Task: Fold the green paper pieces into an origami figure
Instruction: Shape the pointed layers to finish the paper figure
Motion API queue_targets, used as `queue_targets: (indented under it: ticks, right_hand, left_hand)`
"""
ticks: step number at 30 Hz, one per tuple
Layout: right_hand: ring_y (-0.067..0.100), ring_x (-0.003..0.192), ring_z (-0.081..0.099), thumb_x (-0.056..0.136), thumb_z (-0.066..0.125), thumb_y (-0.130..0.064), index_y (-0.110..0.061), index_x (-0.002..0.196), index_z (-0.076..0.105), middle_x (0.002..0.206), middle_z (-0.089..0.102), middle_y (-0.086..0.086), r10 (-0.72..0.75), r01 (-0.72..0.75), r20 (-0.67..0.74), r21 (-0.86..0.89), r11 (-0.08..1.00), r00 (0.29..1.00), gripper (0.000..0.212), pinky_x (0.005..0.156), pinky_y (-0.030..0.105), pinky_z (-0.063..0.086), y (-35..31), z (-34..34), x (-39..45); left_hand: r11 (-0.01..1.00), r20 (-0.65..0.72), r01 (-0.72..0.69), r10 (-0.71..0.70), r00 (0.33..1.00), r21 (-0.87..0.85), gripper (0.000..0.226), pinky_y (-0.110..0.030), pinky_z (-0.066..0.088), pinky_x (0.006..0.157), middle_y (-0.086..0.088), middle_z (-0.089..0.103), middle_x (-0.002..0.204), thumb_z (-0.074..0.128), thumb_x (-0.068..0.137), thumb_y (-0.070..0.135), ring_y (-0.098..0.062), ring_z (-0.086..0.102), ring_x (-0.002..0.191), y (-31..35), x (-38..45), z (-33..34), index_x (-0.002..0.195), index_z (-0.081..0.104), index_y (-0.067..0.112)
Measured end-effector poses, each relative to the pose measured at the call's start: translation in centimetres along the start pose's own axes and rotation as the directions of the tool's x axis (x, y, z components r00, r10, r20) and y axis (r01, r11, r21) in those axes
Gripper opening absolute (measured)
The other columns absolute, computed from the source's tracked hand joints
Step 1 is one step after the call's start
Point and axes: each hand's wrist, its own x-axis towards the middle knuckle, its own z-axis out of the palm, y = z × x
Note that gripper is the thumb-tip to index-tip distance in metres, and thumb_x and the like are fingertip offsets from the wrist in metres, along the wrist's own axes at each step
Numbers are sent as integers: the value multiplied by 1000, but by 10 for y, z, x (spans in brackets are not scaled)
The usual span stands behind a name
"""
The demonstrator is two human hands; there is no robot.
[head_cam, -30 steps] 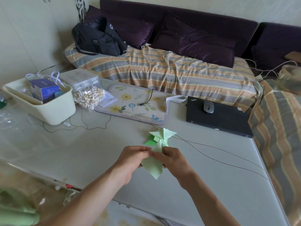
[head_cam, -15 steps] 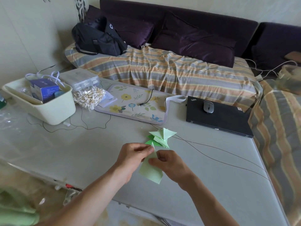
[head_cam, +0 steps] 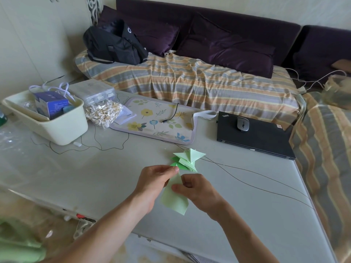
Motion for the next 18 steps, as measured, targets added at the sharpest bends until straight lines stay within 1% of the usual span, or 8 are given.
queue_targets:
  ticks: [3, 7, 9, 12, 13, 15, 16, 18]
  right_hand:
    - [12, 78, 65, 93, 70, -21, -9, 101, 76, 98, 77, 10, -2, 2, 2, -13, 1000, 1000, 16, 75, 28, 49, 0, 1, -1]
    - [13, 80, 66, 90, 71, -26, -10, 98, 75, 96, 77, 10, -3, 3, 5, -22, 1000, 1000, 18, 77, 30, 50, 0, 3, -1]
    - [12, 75, 63, 91, 71, -25, -10, 96, 75, 89, 76, 7, 2, -2, -3, -41, 999, 1000, 16, 73, 29, 48, 0, 3, 0]
    - [10, 70, 59, 90, 71, -25, -10, 91, 74, 81, 72, 2, 11, -11, -16, -35, 999, 1000, 15, 68, 26, 45, 1, 2, 0]
    - [10, 67, 56, 89, 71, -25, -10, 85, 72, 76, 70, 1, 18, -19, -36, -19, 1000, 999, 15, 66, 25, 43, 1, 2, 1]
    - [11, 61, 46, 88, 72, -26, -6, 73, 64, 64, 57, -4, 38, -37, -125, 12, 999, 991, 26, 60, 26, 36, 1, 0, 3]
    - [13, 62, 43, 84, 73, -31, -2, 73, 62, 65, 53, -3, 52, -46, -169, 36, 998, 984, 33, 61, 28, 34, 2, -3, 4]
    - [17, 66, 47, 74, 72, -38, -1, 77, 66, 70, 56, 2, 83, -59, -229, 111, 992, 970, 38, 65, 32, 36, 3, -7, 5]
  left_hand:
    - [1000, -15, -2, 2, 1000, -10, 12, -11, 45, 53, 5, 52, 58, 83, 81, 22, -7, 46, 48, 0, 1, 0, 84, 80, 10]
    - [1000, -15, 3, -3, 1000, -17, 13, -9, 44, 51, 8, 52, 54, 82, 83, 19, -3, 48, 45, -1, 2, 0, 83, 77, 7]
    - [1000, -17, 9, -9, 1000, -22, 12, -9, 45, 51, 10, 54, 52, 80, 84, 18, -2, 49, 44, -1, 3, 0, 82, 76, 8]
    - [1000, 3, 9, -9, 1000, -7, 13, -11, 48, 56, 8, 59, 57, 80, 85, 21, -3, 53, 50, -1, 3, -2, 85, 77, 9]
    - [1000, 18, 2, -2, 1000, 14, 13, -13, 49, 58, 7, 61, 59, 79, 86, 22, -5, 54, 53, -2, 3, -2, 86, 78, 9]
    - [996, 45, -22, 17, 999, 91, 10, -17, 47, 61, 8, 65, 62, 78, 87, 23, -7, 55, 56, -3, 1, -2, 87, 80, 13]
    - [991, 49, -35, 29, 998, 132, 8, -19, 48, 63, 8, 69, 64, 78, 87, 22, -6, 57, 58, -5, 0, -1, 86, 80, 15]
    - [978, 44, -62, 54, 998, 200, 5, -30, 54, 71, 3, 77, 75, 78, 85, 21, -8, 64, 67, -7, -2, 0, 81, 81, 21]
